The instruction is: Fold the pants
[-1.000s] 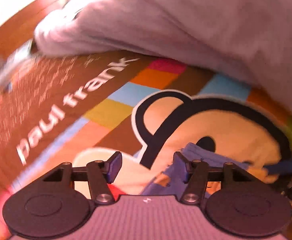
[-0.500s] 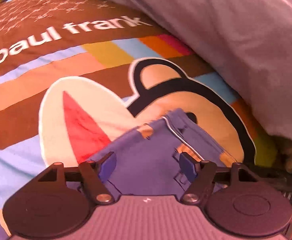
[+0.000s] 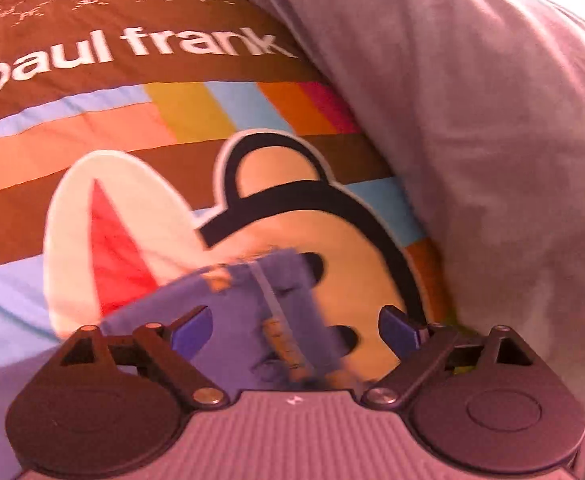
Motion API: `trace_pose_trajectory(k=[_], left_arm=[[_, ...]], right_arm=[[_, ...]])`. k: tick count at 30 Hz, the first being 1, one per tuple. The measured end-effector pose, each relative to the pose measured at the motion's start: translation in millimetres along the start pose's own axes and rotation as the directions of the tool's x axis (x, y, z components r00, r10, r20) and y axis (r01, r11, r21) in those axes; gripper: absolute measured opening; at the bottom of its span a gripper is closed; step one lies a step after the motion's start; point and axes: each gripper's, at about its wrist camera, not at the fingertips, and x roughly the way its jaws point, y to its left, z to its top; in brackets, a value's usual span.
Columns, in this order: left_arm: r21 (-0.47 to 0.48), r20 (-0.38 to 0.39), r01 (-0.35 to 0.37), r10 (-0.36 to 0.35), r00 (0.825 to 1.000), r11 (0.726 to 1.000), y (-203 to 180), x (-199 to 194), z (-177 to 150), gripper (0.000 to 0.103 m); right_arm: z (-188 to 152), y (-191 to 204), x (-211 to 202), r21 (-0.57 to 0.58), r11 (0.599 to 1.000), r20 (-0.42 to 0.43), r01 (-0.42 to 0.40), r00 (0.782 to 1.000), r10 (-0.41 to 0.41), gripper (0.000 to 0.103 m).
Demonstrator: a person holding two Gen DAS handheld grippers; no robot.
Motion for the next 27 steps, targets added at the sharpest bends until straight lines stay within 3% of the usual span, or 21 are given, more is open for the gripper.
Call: trace_pose_trajectory(k=[3, 7, 12, 15, 17, 21, 23, 25, 27], left_arm=[[-0.010, -0.024, -0.040, 0.040, 0.999, 0.999, -13.7, 2.4, 6.5, 0.093], [0.018, -0.033, -0.172, 0.173, 0.984, 0.985, -27.6, 11.5, 8.7, 0.092], [-0.019, -0.062, -0.213, 0.211, 0.975, 0.977, -27.2, 22.8, 7.7, 0.071], [-0.054, -0.082, -0.217, 0.212, 0.974, 0.975, -21.3, 31.2, 5.4, 0.048], [-0.080, -0.079, -0.225, 0.219, 0.973, 0.971, -17.1, 32.0, 2.8, 0.013], [-0.147, -0.074, -0.226, 0.217, 0.973, 0.963, -5.7, 31.4, 0.1, 0.009], [-0.167, -0.067, -0.212, 0.203, 0.977, 0.963, -0.2, 29.6, -1.0, 0.008], [-0.170, -0.061, -0.196, 0.189, 0.980, 0.966, 3.4, 28.7, -2.3, 0.008], [-0.168, -0.054, -0.184, 0.177, 0.983, 0.968, 5.9, 28.0, -4.3, 0.008]], right_arm=[[-1.1, 21.0, -0.8, -0.135, 0.990, 0.016, 0.025, 1.000, -0.023, 0.019], [-2.9, 38.2, -0.9, -0.238, 0.970, 0.027, 0.052, 0.999, -0.047, 0.019], [-4.0, 49.1, -1.3, -0.288, 0.955, 0.027, 0.065, 0.998, -0.060, 0.019], [-4.0, 51.0, -1.0, -0.298, 0.952, 0.031, 0.071, 0.997, -0.065, 0.019], [-3.8, 51.2, -1.7, -0.301, 0.951, 0.033, 0.072, 0.997, -0.065, 0.019], [-3.7, 47.8, -4.0, -0.282, 0.956, 0.040, 0.084, 0.996, -0.076, 0.025], [-2.7, 42.6, -5.3, -0.252, 0.963, 0.045, 0.092, 0.995, -0.084, 0.046], [-0.9, 35.2, -3.9, -0.211, 0.974, 0.031, 0.081, 0.997, -0.076, 0.052], [0.0, 29.2, 1.5, -0.178, 0.982, -0.004, 0.066, 0.998, -0.068, 0.052]])
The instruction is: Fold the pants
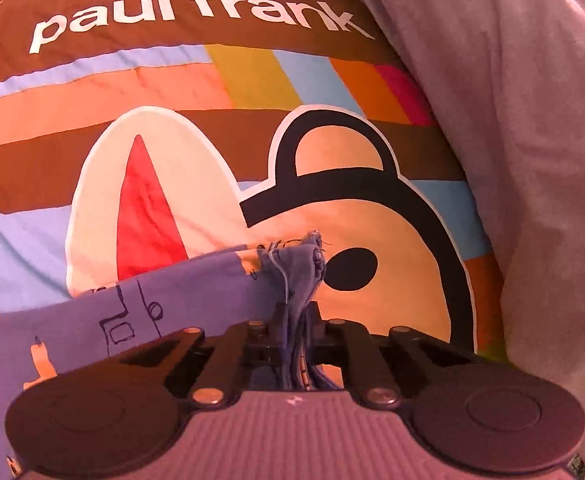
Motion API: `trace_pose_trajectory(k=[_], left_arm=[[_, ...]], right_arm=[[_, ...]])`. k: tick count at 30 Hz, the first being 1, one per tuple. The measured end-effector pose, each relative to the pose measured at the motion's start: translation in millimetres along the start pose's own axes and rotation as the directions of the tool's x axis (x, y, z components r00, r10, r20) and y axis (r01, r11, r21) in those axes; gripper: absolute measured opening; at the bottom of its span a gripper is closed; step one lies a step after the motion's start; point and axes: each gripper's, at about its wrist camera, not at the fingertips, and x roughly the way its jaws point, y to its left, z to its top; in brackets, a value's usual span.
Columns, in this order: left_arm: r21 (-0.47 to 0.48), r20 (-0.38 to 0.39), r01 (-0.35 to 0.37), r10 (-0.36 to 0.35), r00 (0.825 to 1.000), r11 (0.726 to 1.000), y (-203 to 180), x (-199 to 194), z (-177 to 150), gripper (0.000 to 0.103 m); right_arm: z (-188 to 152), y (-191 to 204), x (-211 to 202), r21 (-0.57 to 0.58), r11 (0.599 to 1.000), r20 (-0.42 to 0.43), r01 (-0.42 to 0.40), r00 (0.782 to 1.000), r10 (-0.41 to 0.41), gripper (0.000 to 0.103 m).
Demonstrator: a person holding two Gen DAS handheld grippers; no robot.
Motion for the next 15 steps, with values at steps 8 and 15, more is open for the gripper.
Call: trace_pose_trajectory(k=[8, 15], left_arm=[[-0.026, 0.035, 0.049, -0.048, 0.998, 0.998, 14.1, -9.8, -7.9, 0.008], [-0.052, 0.123, 0.115, -0.108, 0.987, 0.992, 33.2, -44.2, -22.9, 0.007]], right_arm=[[-0.7, 2.1, -3.3, -0.015, 0.999, 0.028, -0.029, 0.999, 0.030, 0.013], [3.7, 23.8, -22.1, -0.142, 0.990, 0.119, 0.009, 0.993, 0.008, 0.011]])
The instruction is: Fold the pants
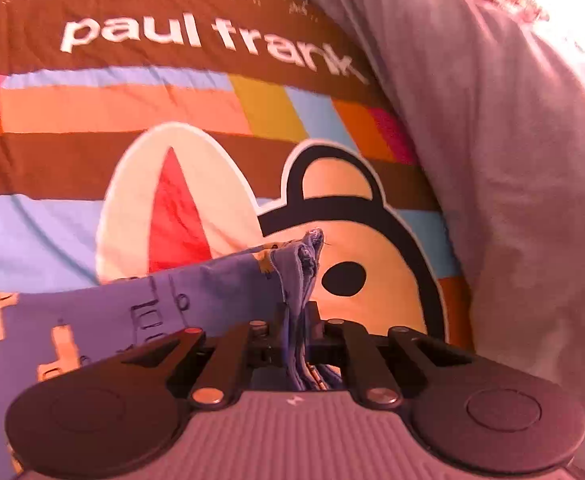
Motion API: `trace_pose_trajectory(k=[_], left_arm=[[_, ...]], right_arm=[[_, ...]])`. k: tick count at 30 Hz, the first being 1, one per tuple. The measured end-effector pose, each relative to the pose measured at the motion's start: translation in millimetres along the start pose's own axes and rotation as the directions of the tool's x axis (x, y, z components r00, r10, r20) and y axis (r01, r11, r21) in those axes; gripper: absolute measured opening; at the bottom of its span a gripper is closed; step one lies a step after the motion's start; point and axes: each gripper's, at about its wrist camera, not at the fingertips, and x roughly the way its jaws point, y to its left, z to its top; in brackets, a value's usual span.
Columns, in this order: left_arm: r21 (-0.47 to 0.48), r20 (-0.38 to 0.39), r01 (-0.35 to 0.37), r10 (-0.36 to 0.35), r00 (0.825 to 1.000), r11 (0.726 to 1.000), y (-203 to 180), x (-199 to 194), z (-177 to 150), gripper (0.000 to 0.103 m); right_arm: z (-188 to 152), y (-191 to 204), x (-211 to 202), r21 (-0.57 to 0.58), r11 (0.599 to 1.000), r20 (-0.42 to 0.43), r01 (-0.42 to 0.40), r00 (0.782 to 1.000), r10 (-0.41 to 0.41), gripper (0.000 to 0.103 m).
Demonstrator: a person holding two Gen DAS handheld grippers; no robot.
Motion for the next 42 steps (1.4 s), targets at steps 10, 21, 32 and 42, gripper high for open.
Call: trace_pose_trajectory(k=[10, 21, 32, 42], left_arm=[[-0.065, 0.130, 0.058, -0.050, 0.990, 0.996, 62.2, -91.1, -18.1, 0.007], [-0.209, 0.154, 0.125, -0.094, 0.984, 0.970, 187.1, -126.1, -65.9, 0.007], [-0.223, 0.212, 0.230, -0.183, 0.960, 0.947, 261.3, -97.0, -98.3, 0.056], [-0.267, 0.225, 0.226, -0.168, 0.960, 0.937, 268.4, -88.2, -105.8, 0.028]], right_arm=[[49.6, 52.3, -31.1, -0.029, 0.997, 0.096, -0.069, 0.993, 0.071, 0.011], [58.8, 165.7, -35.4, -0.163, 0.969, 0.056, -0.184, 0.979, 0.195, 0.010], [41.1, 211.2, -5.8, -0.292, 0.928, -0.085, -0.233, 0.972, 0.218, 0.018], [39.3, 210.6, -4.6, -0.294, 0.924, -0.094, -0.246, 0.969, 0.228, 0.038]])
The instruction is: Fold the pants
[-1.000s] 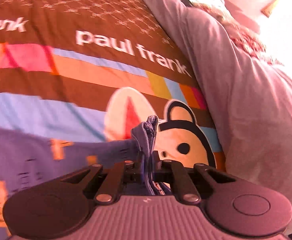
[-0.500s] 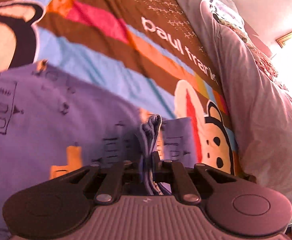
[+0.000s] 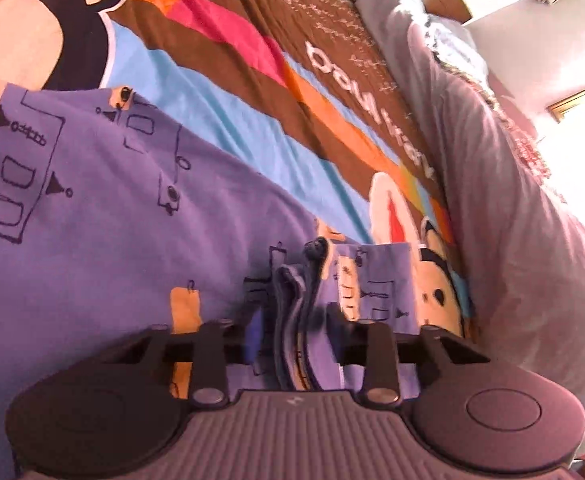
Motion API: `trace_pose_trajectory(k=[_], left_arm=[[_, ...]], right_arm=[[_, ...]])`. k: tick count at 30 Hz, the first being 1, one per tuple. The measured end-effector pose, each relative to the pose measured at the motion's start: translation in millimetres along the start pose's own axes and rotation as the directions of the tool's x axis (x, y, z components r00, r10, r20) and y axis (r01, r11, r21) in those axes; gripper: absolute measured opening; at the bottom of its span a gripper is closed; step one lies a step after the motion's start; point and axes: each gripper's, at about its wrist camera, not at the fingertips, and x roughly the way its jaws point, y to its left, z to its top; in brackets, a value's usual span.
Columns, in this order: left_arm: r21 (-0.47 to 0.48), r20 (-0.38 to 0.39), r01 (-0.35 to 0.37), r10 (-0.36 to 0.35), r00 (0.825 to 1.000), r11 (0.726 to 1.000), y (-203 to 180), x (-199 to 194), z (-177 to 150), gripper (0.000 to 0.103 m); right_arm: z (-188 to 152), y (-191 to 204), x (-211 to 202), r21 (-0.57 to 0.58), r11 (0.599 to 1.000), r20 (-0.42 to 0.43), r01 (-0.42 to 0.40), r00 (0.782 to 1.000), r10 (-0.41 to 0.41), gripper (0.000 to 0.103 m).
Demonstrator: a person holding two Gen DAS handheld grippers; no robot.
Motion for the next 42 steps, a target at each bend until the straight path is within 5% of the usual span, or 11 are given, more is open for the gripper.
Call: trace_pose_trajectory(k=[6, 8, 11, 21, 28, 34, 37, 39, 40, 42], left_arm=[[0.028, -0.003, -0.072, 0.072, 0.997, 0.997, -14.4, 0.5, 0.1, 0.016], [0.040, 0.006, -0.092, 0.092, 0.996, 0.995, -18.5, 0.1, -1.1, 0.013], [0.054, 0.020, -0.097, 0.096, 0.995, 0.994, -22.4, -2.5, -2.9, 0.011], [0.121, 0.073, -0.076, 0.067, 0.995, 0.990, -16.7, -48.3, 3.6, 0.010], [0.121, 0.086, -0.132, 0.122, 0.989, 0.984, 21.6, -94.5, 12.5, 0.010], [0.124, 0.074, -0.116, 0.107, 0.991, 0.985, 63.5, -95.7, 6.6, 0.017], [0.109, 0.143, -0.055, 0.039, 0.989, 0.993, 75.9, -101.9, -9.7, 0.035], [0.110, 0.187, -0.051, 0.030, 0.982, 0.993, 77.2, -107.6, -20.3, 0.041], [0.120, 0.203, -0.076, 0.050, 0.978, 0.990, 72.2, -111.5, -23.5, 0.041], [0.186, 0.260, -0.126, 0.075, 0.963, 0.974, 55.0, -119.7, -28.3, 0.042]], right_arm=[[-1.4, 6.7, -6.2, -0.044, 0.999, 0.033, 0.011, 0.999, -0.009, 0.034], [-1.9, 11.7, -6.8, -0.074, 0.997, 0.037, 0.016, 0.999, -0.013, 0.016], [-2.3, 17.0, -9.1, -0.107, 0.994, 0.053, 0.036, 0.998, -0.030, 0.013], [23.6, 30.0, -23.9, -0.158, 0.987, 0.087, 0.033, 0.996, -0.019, 0.012], [59.2, 64.2, -22.2, -0.164, 0.985, 0.103, -0.044, 0.993, 0.062, 0.012], [60.2, 102.3, 7.1, -0.185, 0.976, 0.018, -0.118, 0.992, 0.123, 0.013], [59.7, 98.1, -1.3, -0.182, 0.973, 0.038, -0.142, 0.988, 0.151, 0.022], [55.2, 81.1, -14.5, -0.146, 0.980, 0.046, -0.138, 0.988, 0.146, 0.040], [51.6, 72.7, -20.5, -0.136, 0.984, 0.056, -0.112, 0.991, 0.120, 0.058], [39.2, 48.3, -28.8, -0.137, 0.991, 0.076, 0.000, 0.997, 0.010, 0.076]])
